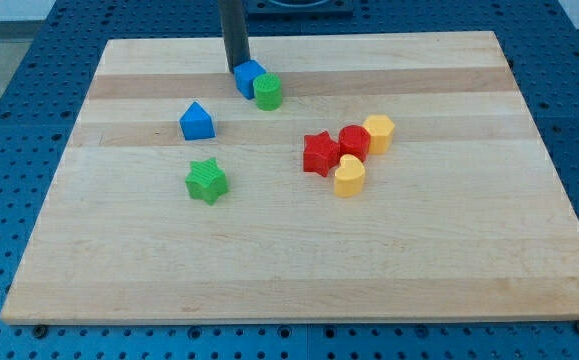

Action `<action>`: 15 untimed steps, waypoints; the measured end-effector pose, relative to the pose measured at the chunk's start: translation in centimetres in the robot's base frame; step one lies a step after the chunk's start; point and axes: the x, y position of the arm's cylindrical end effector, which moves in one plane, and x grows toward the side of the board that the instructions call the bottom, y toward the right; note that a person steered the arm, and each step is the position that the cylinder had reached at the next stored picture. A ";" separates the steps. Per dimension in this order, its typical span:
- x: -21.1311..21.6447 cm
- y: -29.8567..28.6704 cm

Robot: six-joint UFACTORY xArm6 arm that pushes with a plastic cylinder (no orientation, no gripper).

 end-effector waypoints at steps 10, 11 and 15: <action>4.0 0.0; 7.3 -0.2; 9.8 6.0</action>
